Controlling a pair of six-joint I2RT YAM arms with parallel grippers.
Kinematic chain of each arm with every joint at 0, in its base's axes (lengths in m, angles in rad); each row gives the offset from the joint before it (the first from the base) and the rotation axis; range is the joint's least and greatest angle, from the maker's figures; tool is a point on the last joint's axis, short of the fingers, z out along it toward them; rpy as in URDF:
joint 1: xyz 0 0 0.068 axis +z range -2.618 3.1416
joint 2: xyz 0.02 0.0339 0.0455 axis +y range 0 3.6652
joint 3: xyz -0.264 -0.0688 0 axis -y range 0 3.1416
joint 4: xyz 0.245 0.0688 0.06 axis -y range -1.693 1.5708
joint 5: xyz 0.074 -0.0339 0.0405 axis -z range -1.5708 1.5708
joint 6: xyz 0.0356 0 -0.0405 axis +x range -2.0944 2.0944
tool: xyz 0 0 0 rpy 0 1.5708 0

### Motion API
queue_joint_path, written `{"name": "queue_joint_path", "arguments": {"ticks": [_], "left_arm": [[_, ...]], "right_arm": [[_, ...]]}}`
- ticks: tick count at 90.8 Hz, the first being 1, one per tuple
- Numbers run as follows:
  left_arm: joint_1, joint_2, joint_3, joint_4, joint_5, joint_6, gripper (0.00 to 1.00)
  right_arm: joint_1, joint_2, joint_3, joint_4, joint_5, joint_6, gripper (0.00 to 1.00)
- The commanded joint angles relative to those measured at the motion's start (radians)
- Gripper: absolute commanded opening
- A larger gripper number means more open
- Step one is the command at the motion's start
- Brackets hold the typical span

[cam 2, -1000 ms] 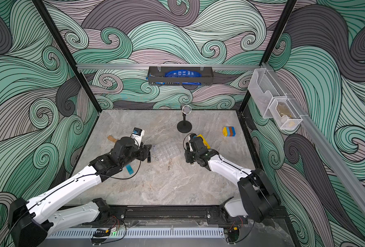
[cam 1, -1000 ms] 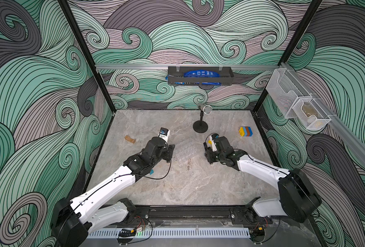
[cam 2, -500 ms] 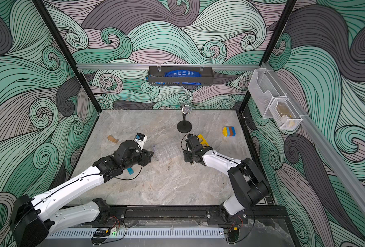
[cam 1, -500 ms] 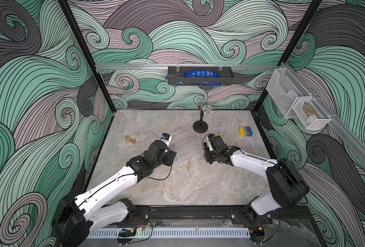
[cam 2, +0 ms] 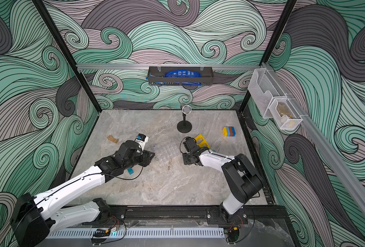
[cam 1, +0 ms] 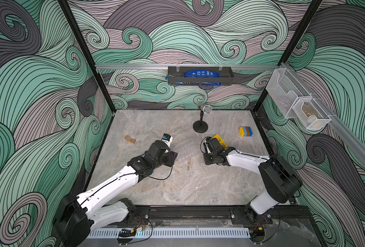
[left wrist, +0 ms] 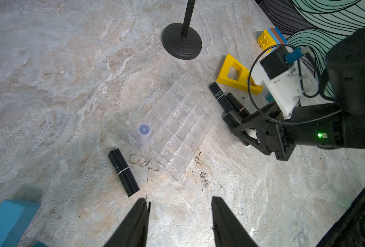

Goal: Arrange the lipsticks in the organizer
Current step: Pick up the lipstick at the center of the board.

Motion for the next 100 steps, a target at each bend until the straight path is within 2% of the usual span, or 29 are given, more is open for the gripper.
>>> {"name": "queue_joint_path", "arguments": {"ticks": [1, 31, 41, 57, 68, 77, 87, 95, 100], "left_arm": [[0.006, 0.001, 0.010, -0.001, 0.010, -0.007, 0.50], [0.008, -0.053, 0.016, -0.061, -0.085, 0.001, 0.50], [0.008, -0.058, 0.007, -0.062, -0.091, 0.000, 0.50], [0.007, -0.031, 0.017, -0.087, -0.067, -0.012, 0.50], [0.009, -0.041, 0.019, -0.119, -0.076, -0.010, 0.50], [0.010, -0.066, 0.010, -0.132, -0.077, -0.006, 0.50], [0.017, -0.091, 0.013, -0.145, -0.010, -0.001, 0.51], [0.017, -0.095, 0.014, -0.146, 0.120, 0.017, 0.52], [0.015, -0.093, 0.000, -0.127, 0.219, 0.003, 0.52]], "right_arm": [[0.011, 0.013, 0.021, 0.003, 0.023, 0.000, 0.38], [0.020, 0.035, 0.015, 0.008, 0.020, 0.014, 0.32], [0.023, 0.020, 0.002, 0.016, 0.001, 0.025, 0.33], [0.024, 0.080, 0.046, 0.017, -0.002, 0.023, 0.35], [0.036, 0.070, 0.045, 0.007, -0.018, 0.018, 0.26], [0.058, -0.011, 0.004, 0.019, -0.088, -0.008, 0.21], [0.069, -0.134, -0.064, 0.051, -0.212, -0.029, 0.20], [0.055, -0.270, -0.132, 0.110, -0.310, 0.006, 0.20], [0.051, -0.361, -0.195, 0.210, -0.370, 0.046, 0.20]]}}
